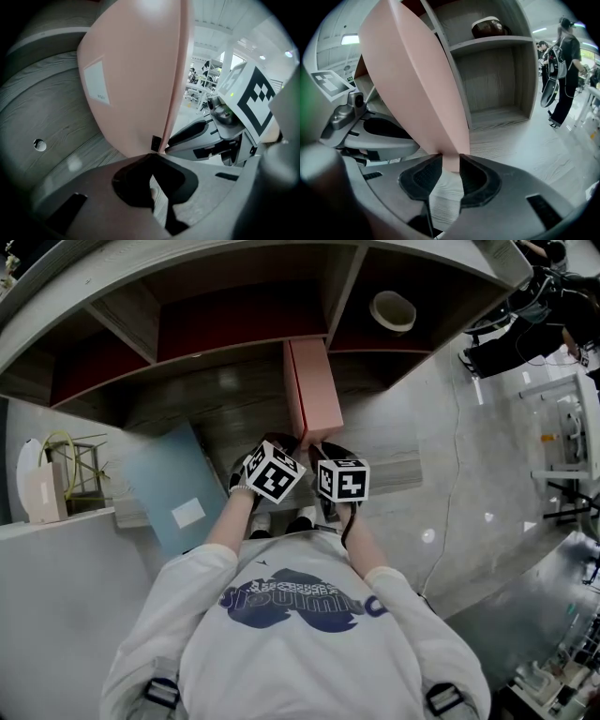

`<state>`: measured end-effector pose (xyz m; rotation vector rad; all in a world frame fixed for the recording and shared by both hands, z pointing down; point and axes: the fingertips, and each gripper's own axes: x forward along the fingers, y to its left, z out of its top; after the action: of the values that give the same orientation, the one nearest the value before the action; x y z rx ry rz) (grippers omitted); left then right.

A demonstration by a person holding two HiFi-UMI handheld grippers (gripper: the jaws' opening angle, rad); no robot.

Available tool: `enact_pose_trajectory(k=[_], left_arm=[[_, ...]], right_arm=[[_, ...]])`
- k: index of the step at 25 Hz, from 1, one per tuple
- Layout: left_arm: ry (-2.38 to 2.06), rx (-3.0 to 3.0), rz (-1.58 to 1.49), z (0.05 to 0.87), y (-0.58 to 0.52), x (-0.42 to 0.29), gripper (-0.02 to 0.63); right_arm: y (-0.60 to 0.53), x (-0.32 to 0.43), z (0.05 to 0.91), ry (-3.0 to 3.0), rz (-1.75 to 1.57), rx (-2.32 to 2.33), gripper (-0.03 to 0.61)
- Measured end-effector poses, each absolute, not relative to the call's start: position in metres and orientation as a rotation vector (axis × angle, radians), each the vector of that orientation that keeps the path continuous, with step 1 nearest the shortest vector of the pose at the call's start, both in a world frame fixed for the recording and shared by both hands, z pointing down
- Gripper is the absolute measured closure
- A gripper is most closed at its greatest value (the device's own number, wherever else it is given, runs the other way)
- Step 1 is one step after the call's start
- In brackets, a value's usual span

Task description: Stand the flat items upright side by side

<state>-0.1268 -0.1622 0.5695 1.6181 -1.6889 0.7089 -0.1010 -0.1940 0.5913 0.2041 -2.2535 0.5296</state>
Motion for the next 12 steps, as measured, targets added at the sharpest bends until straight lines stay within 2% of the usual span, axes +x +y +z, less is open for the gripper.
enact_pose_trajectory(k=[6, 8, 12], left_arm=[[-1.696, 1.601, 0.673, 0.571, -0.174, -0.136, 0.606], [-1.697, 1.607, 0.647, 0.568, -0.181, -0.137, 0.606], [-1.697, 1.616, 0.65, 0.565, -0.189, -0.14, 0.606]], right_arm=[[-0.203, -0.114, 0.591, -2.267, 0.548, 0.211, 0.475], [-0.2, -0.119, 0.589, -2.277, 0.544, 0.193, 0.502], [-0.199, -0.127, 0.588, -2.286, 0.521, 0.182, 0.489]])
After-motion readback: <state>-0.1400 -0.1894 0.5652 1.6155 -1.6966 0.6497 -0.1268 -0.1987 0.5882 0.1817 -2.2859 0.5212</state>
